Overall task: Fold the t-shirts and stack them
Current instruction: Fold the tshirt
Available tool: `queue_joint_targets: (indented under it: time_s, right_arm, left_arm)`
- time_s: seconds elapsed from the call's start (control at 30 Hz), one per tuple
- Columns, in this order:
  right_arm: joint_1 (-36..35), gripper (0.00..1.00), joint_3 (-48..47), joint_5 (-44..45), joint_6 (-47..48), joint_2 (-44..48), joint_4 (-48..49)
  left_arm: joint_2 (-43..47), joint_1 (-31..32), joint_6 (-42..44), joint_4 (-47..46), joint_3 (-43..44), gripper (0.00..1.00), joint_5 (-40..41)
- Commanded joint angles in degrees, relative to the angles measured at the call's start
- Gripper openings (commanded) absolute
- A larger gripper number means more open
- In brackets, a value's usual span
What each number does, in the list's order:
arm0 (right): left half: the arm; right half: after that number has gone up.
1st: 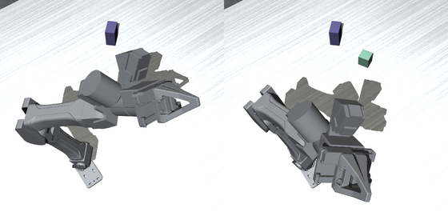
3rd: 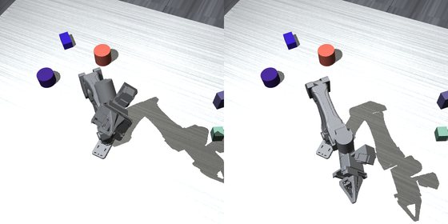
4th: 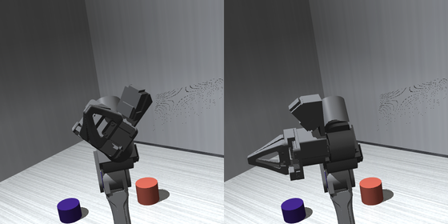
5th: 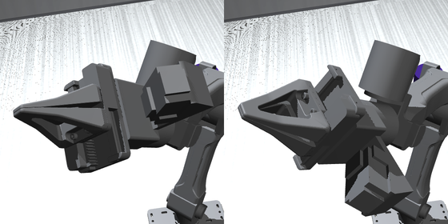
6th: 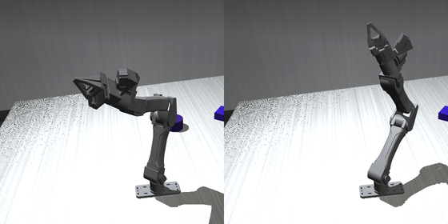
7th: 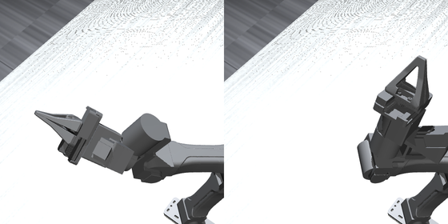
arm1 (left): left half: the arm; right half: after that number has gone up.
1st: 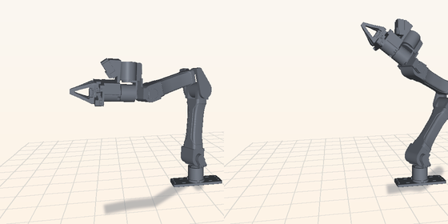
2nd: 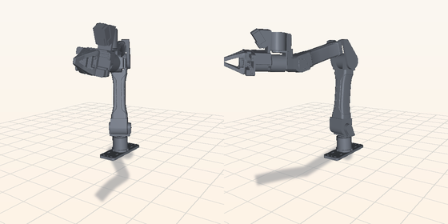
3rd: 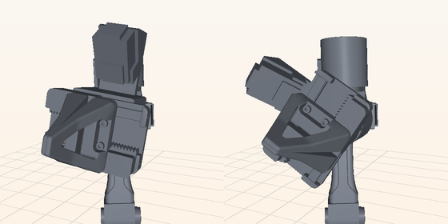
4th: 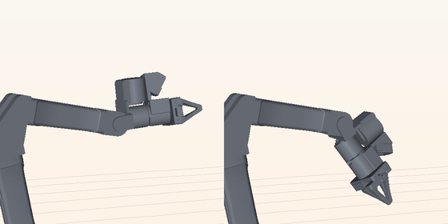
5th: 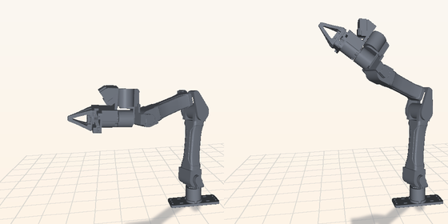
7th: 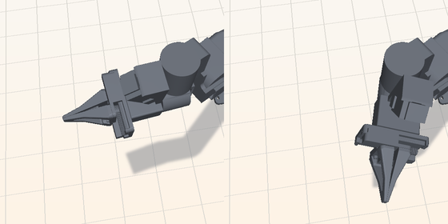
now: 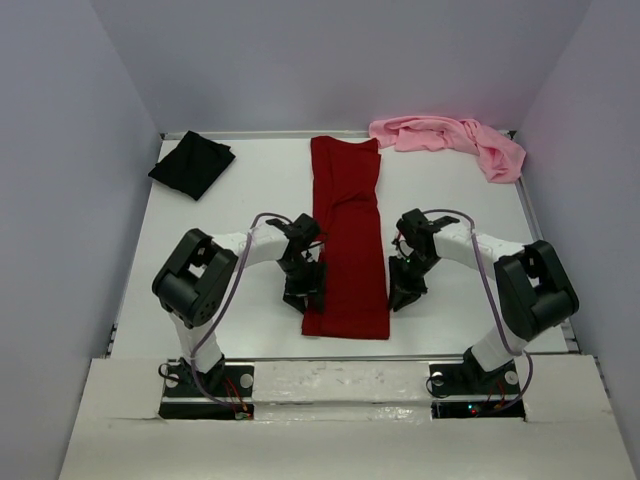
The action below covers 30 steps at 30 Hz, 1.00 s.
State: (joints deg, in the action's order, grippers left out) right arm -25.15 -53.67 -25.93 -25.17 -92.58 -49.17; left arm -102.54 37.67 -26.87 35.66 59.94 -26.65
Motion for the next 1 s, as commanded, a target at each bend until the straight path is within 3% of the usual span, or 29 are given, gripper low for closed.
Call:
queue_joint_targets:
  time_s: [0.0,0.03,0.07,0.23,0.5,0.77,0.97]
  right_arm:
    - [0.19,0.35,0.15,0.98,0.91,1.87,-2.34]
    - [0.19,0.42,0.14,1.15,0.91,1.96,-2.34]
    - [0.19,0.45,0.23,1.24,0.82,2.13,-2.34]
    - [0.19,0.53,1.19,0.63,0.65,3.89,-2.86]
    - [0.19,0.53,6.99,-3.68,-2.6,9.42,-0.67]
    - [0.19,0.51,17.54,-7.73,-11.56,19.69,11.62]
    - [0.19,0.51,22.91,-8.52,-14.73,21.12,17.87]
  left_arm:
    - [4.01,1.0,-1.43,1.44,-1.23,0.68,-0.15]
    - [4.63,1.35,-1.6,1.17,-1.14,0.76,-0.15]
    - [5.15,1.44,-1.78,1.08,-0.97,0.99,0.02]
    - [9.72,1.62,-3.53,1.34,-1.4,0.99,1.78]
    - [14.39,1.62,-5.3,-0.68,-6.94,0.99,-1.12]
    - [17.98,1.7,-8.54,-6.47,-16.95,0.99,-1.74]
    - [18.43,1.7,-11.27,-12.36,-20.56,0.98,-1.21]
